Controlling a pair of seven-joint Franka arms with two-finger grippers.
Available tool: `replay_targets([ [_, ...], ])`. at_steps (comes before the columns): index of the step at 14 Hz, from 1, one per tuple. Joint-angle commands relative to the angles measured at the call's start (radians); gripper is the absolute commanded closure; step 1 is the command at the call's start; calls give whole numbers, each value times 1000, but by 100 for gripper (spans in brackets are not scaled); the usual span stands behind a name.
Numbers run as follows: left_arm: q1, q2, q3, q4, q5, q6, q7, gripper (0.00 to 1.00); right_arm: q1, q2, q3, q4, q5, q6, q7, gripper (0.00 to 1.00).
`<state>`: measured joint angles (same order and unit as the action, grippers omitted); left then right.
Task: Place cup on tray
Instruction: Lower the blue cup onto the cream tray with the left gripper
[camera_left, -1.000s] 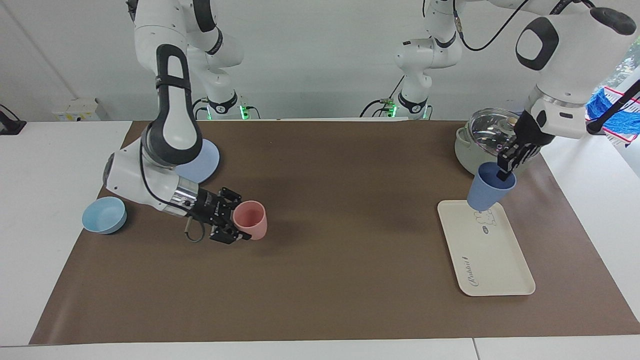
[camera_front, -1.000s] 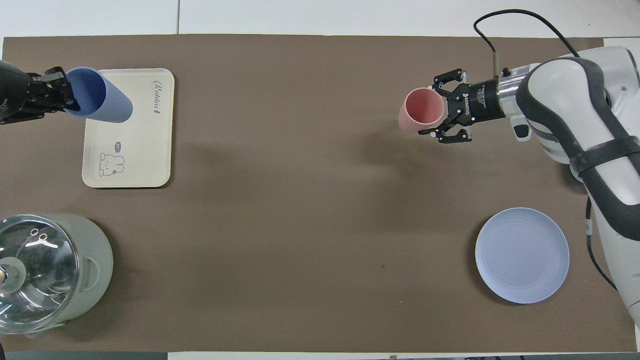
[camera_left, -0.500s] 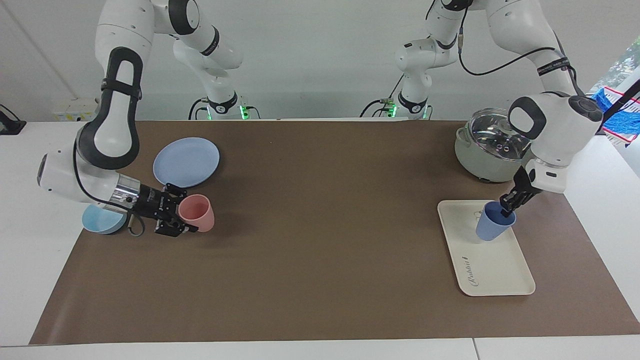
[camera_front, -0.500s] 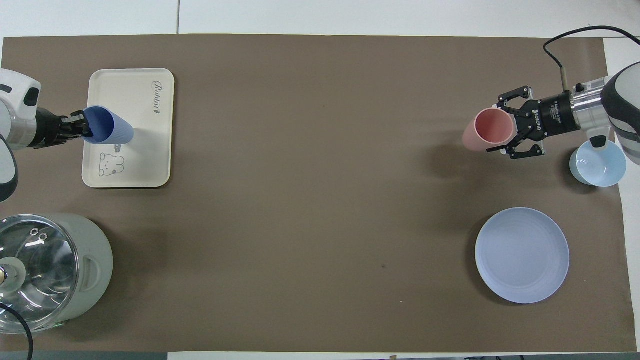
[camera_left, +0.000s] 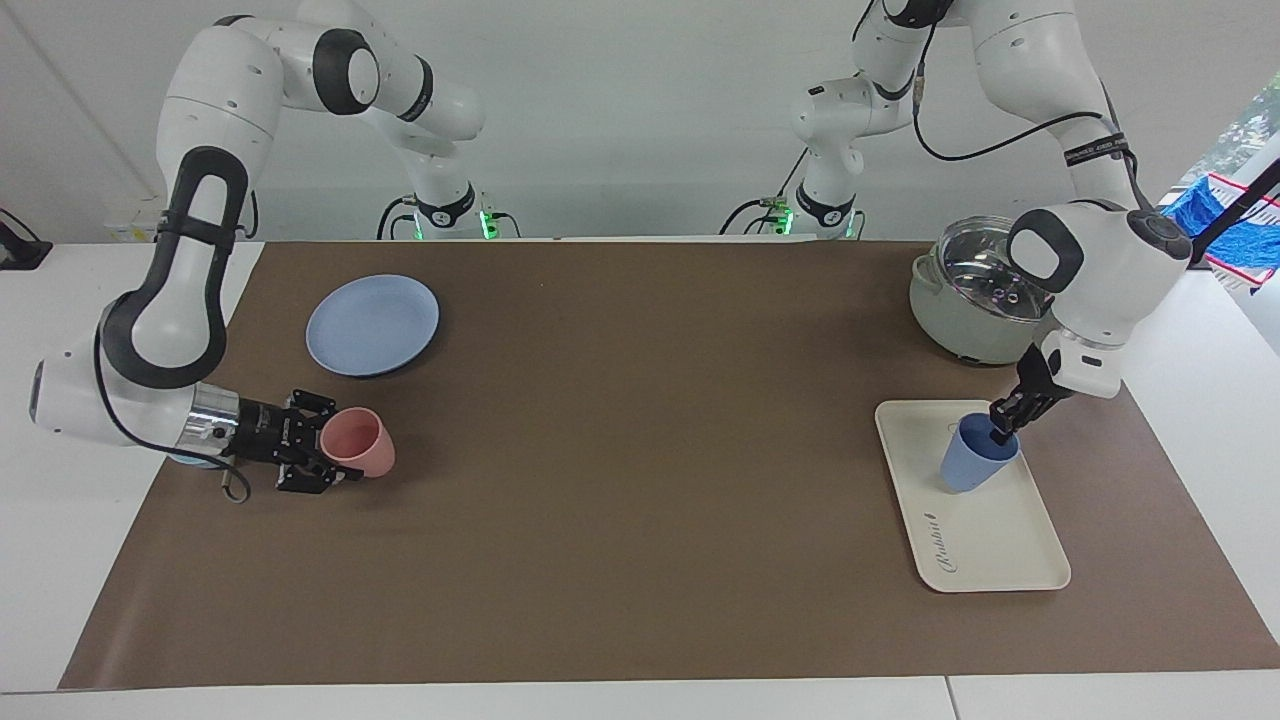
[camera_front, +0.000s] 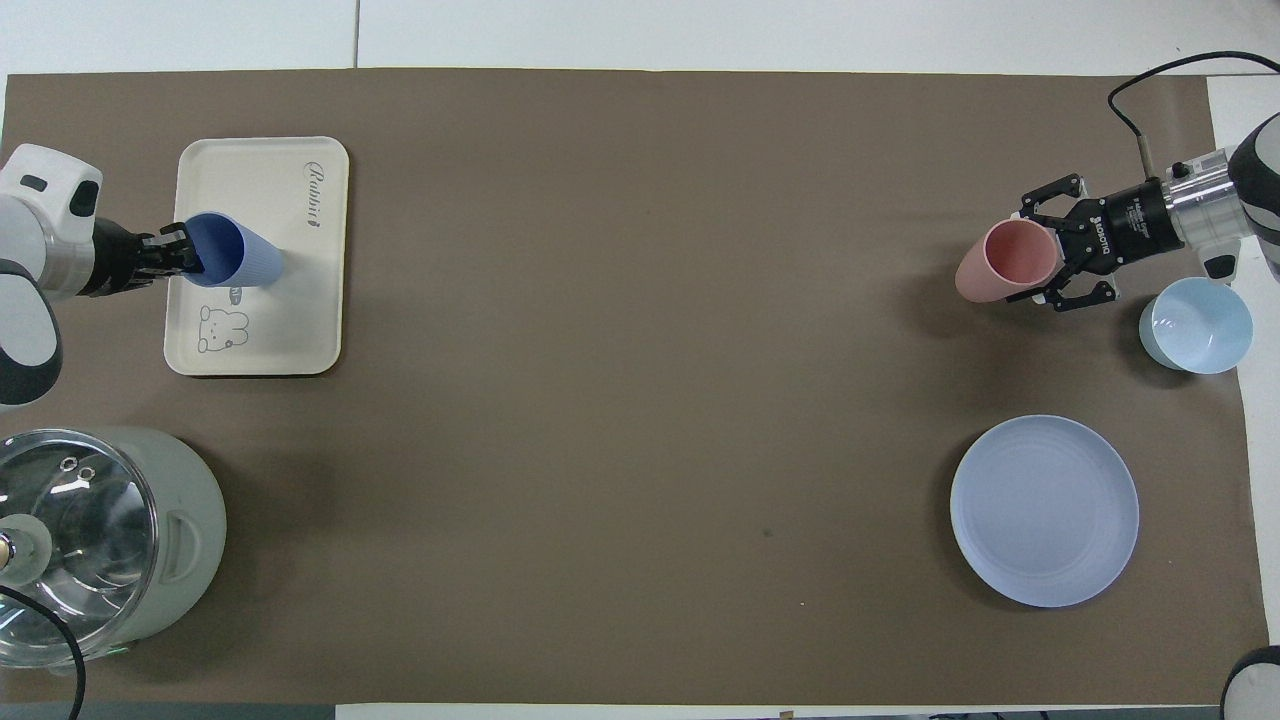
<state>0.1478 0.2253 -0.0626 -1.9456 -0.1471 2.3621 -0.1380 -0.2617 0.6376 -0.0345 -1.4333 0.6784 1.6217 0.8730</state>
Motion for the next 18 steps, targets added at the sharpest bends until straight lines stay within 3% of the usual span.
replay_targets([
  [1,-5,19,1,-15,-22,57,44,100,-22,74,19,94,-36,-49,-12,100],
  [3,-7,23,1,-18,-22,62,80,100,-22,88,19,114,-49,-49,-14,100],
  [4,-10,28,1,-18,-22,65,98,95,-22,89,19,114,-59,-49,-26,100],
  [5,-13,28,1,-18,-22,60,121,18,-21,89,19,113,-71,-48,-49,100],
  [6,-22,28,1,-12,-22,48,132,0,-21,89,19,113,-77,-45,-60,100],
  [8,-25,26,1,28,10,-4,133,0,-21,89,19,106,-79,-37,-61,100],
  [13,-57,25,-3,273,136,-349,136,0,-19,86,19,88,-71,-17,-95,100],
  [18,-119,-121,-22,300,152,-619,161,0,-25,79,21,53,-62,1,-143,100],
])
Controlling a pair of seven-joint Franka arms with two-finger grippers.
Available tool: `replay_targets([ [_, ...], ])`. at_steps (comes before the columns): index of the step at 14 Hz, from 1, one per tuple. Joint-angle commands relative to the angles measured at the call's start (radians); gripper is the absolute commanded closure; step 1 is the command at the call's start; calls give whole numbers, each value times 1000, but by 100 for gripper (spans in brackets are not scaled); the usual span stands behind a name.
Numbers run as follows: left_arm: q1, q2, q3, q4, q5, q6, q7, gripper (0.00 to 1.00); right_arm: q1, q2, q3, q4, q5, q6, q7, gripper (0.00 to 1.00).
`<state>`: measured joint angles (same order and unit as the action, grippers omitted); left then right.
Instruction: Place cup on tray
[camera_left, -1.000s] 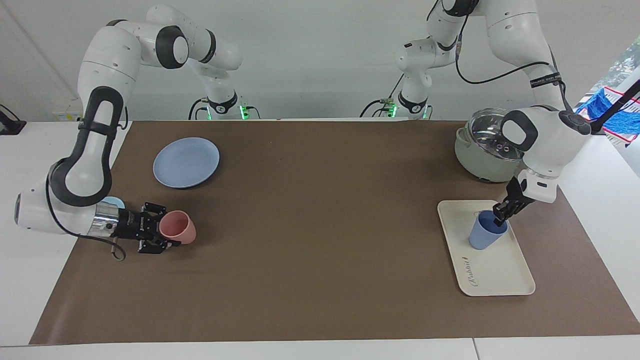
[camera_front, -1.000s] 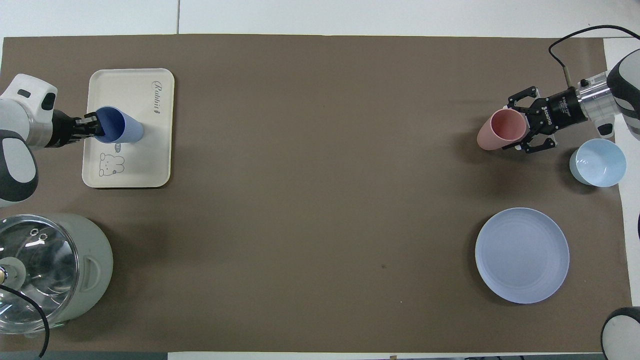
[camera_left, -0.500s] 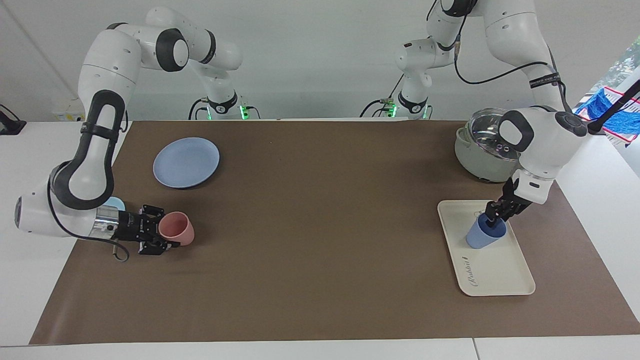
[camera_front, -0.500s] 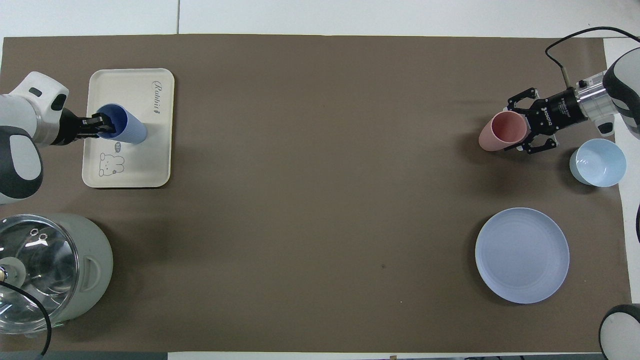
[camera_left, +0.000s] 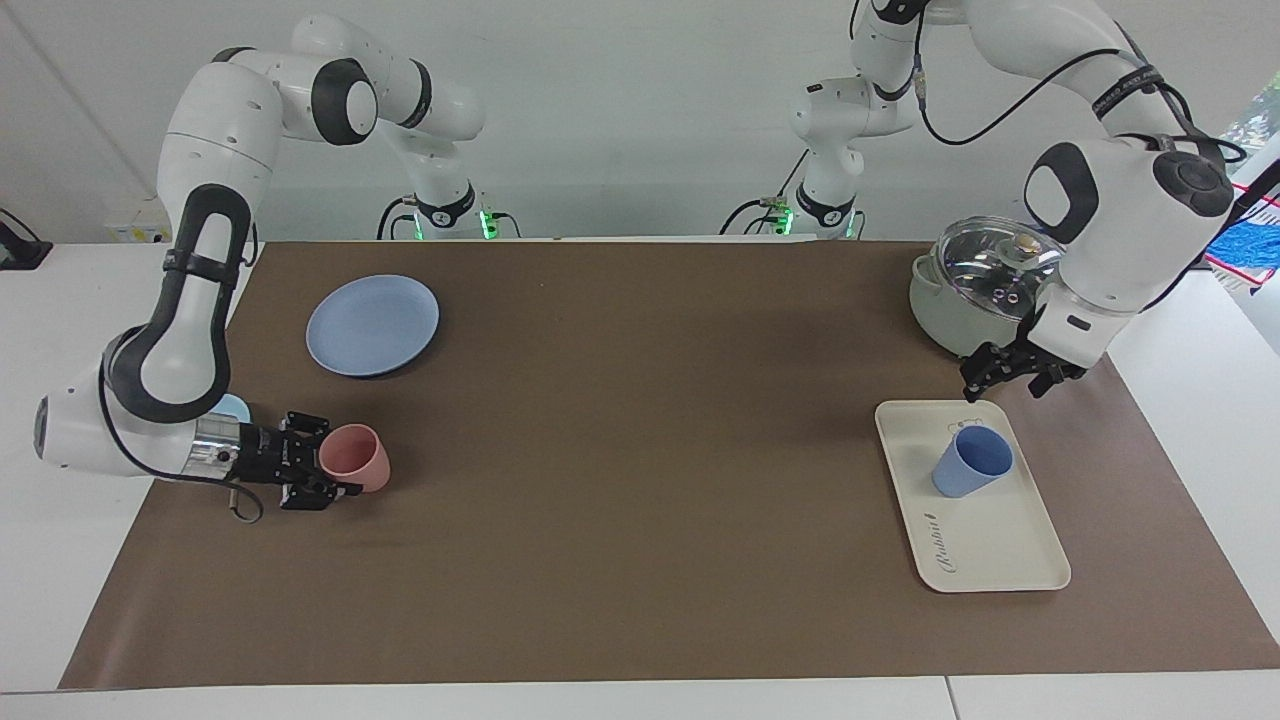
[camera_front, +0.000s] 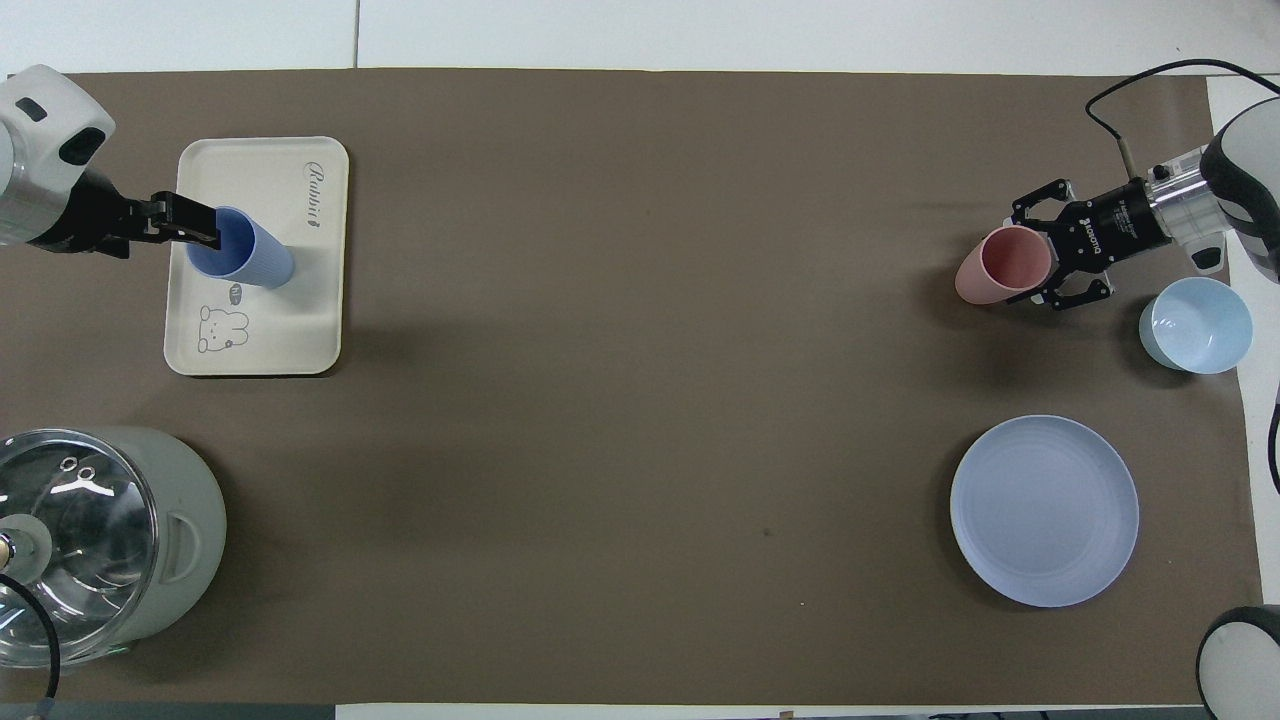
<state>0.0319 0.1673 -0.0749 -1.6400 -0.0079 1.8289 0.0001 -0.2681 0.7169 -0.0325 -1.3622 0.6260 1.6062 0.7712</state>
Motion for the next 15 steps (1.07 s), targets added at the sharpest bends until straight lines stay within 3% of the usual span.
replay_targets([
  [1,-1,-89,-16,2,6,-124,21,0,-19,-1,19,-18,-9,15,-44,73],
  [2,0,-101,-13,34,-10,-163,21,0,-19,-1,19,-20,-8,14,-44,1],
  [5,6,-83,-5,179,-12,-328,40,0,-19,-2,20,-20,-8,14,-46,0],
  [9,13,-118,0,106,-20,-298,84,0,-37,-2,17,-18,-21,17,-93,0],
  [15,14,-132,0,94,-18,-269,81,0,-108,-63,16,1,-127,-41,-185,0],
])
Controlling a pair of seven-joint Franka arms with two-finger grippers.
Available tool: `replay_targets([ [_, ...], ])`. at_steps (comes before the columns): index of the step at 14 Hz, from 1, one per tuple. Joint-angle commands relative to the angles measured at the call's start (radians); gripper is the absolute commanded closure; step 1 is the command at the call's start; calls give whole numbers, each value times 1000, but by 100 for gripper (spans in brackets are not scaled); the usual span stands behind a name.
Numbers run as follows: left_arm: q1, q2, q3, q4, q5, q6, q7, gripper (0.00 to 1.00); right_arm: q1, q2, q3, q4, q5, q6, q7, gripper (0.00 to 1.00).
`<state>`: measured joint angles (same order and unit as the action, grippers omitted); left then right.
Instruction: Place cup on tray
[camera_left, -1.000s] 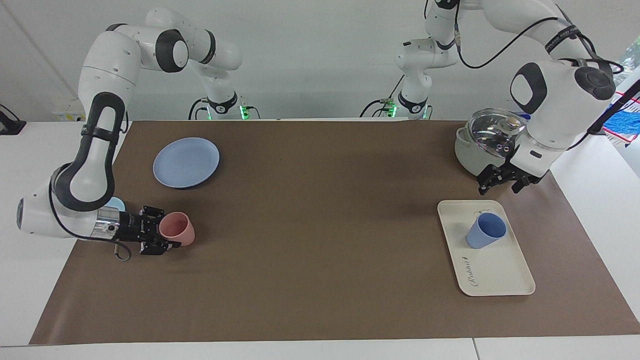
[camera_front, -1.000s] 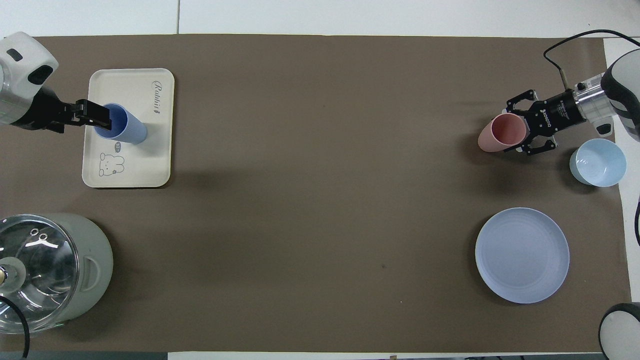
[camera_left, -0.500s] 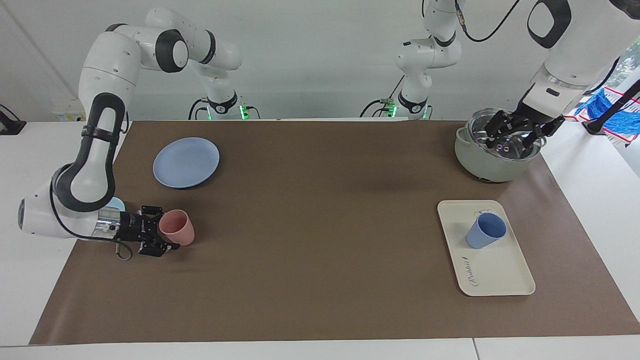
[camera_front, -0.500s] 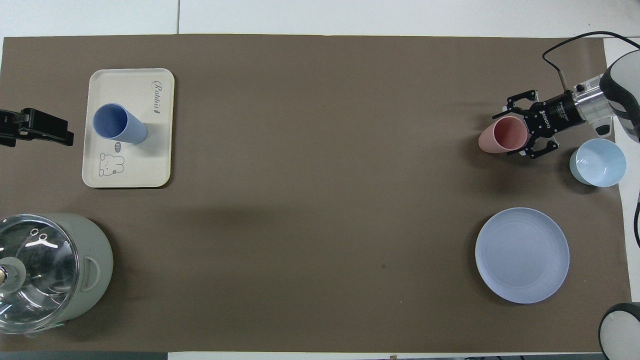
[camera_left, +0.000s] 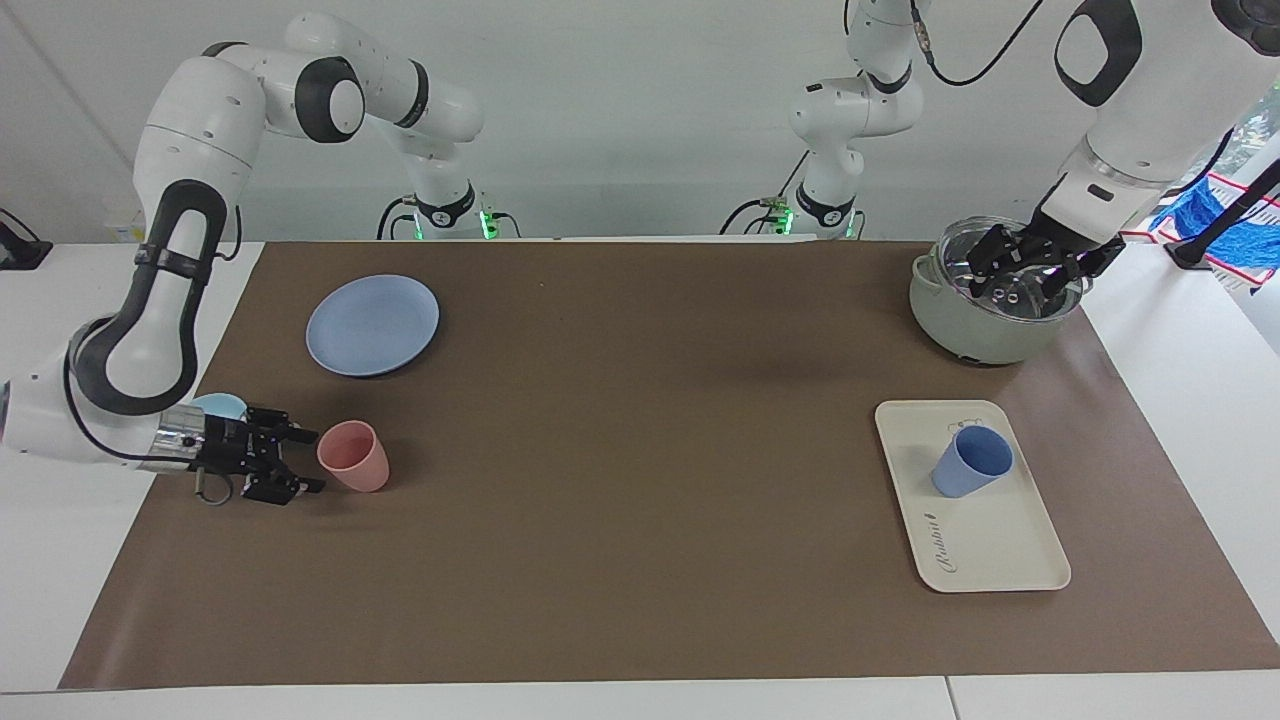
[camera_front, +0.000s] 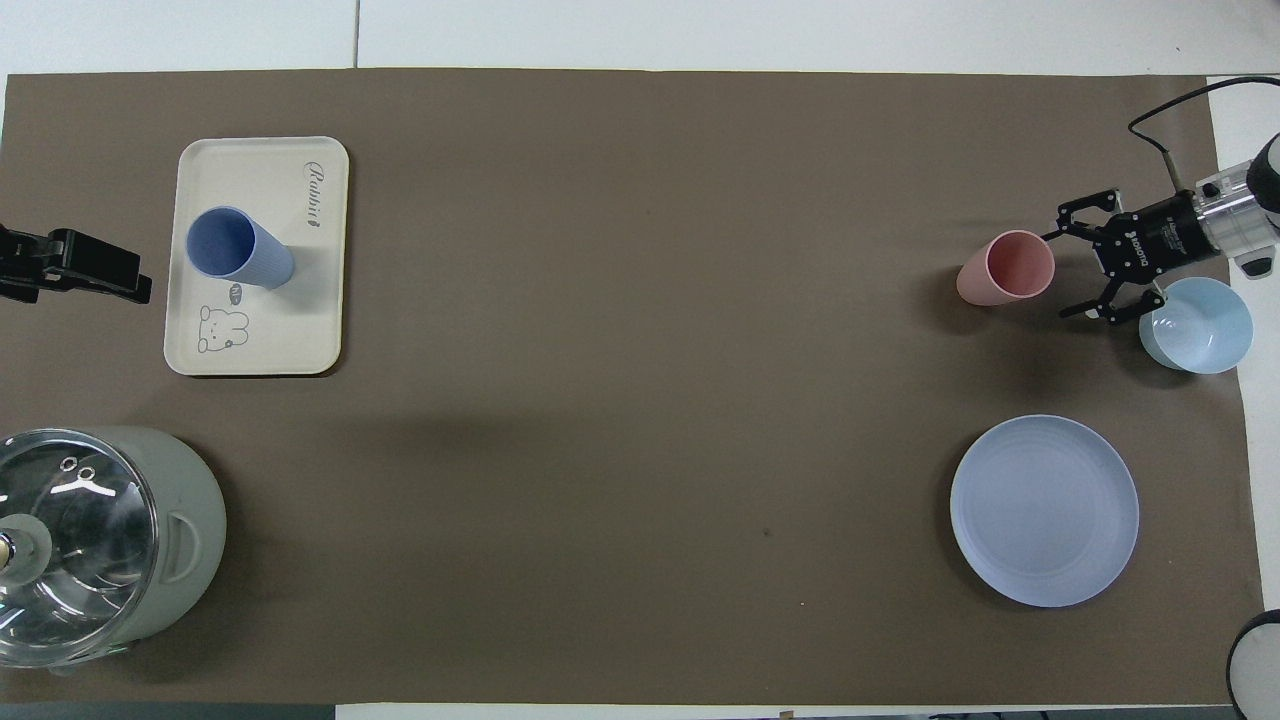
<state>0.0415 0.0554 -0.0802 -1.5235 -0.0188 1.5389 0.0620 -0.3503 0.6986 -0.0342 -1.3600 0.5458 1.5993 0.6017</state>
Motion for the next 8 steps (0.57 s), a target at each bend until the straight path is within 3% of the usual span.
replay_targets([
  [1,6,-22,5,-24,-7,20,19,0,-24,-71,19,1,-75,-51,-19,0],
  [8,6,-37,5,-23,-7,20,16,0,60,-307,30,22,-276,-94,-224,0],
])
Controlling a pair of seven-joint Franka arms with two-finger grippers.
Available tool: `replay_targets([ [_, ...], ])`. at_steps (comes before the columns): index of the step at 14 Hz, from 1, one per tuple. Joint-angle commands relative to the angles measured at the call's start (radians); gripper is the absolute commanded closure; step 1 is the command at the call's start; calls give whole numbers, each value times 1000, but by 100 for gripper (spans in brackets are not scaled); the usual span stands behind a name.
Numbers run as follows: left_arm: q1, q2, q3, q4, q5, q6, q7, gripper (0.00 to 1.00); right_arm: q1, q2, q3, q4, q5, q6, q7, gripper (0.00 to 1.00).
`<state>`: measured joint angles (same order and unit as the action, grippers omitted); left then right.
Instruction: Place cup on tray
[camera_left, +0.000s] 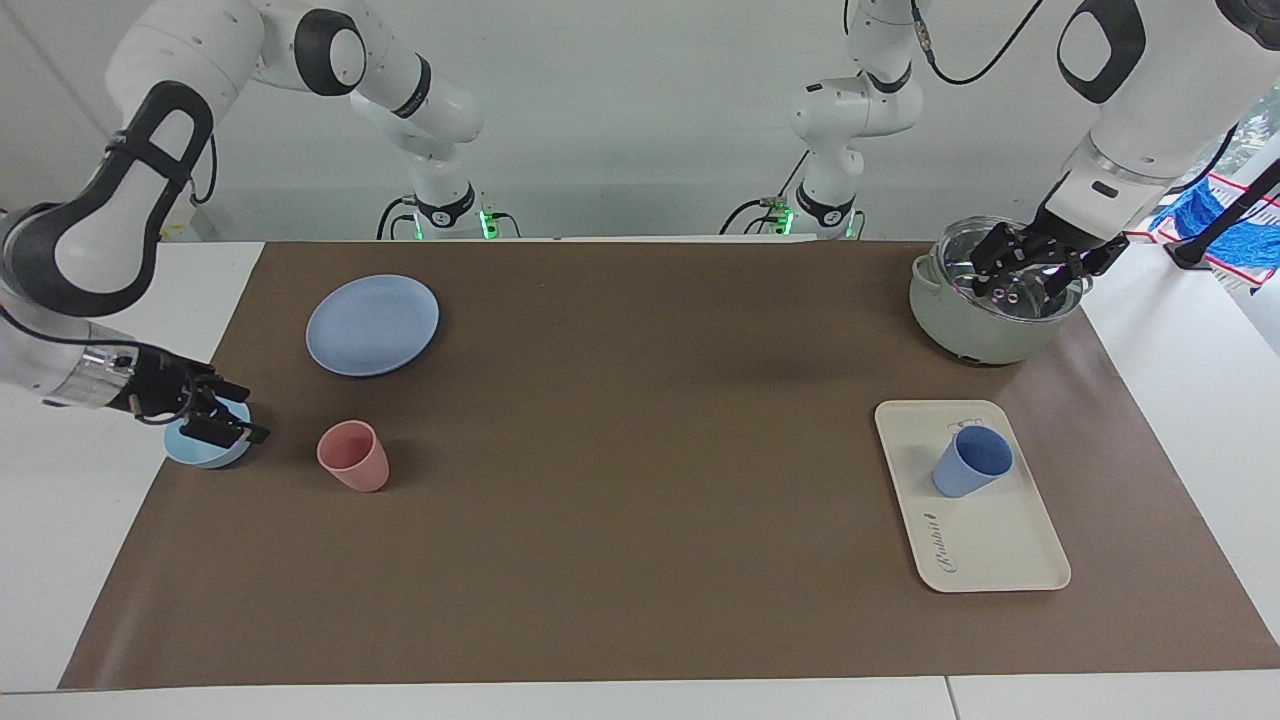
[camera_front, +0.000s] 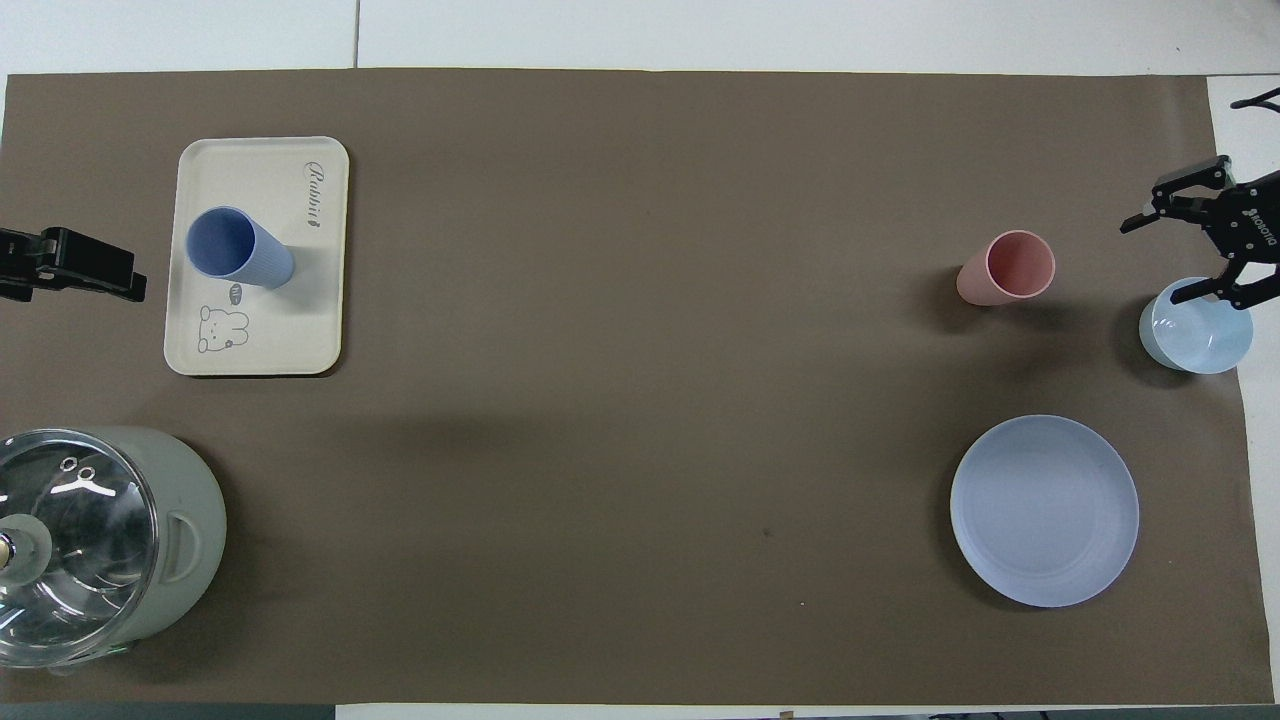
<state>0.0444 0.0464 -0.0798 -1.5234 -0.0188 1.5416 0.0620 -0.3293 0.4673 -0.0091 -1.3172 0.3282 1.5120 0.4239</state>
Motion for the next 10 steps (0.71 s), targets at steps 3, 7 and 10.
replay_targets([
  [3,3,-28,5,-23,-7,17,15,0,139,-176,5,-24,-171,-39,-97,0],
  [7,0,-56,3,-21,-7,11,13,0,159,-263,5,-37,-218,-99,-258,0],
  [10,3,-77,5,-59,-7,21,10,0,179,-357,6,-89,-294,-124,-333,0],
])
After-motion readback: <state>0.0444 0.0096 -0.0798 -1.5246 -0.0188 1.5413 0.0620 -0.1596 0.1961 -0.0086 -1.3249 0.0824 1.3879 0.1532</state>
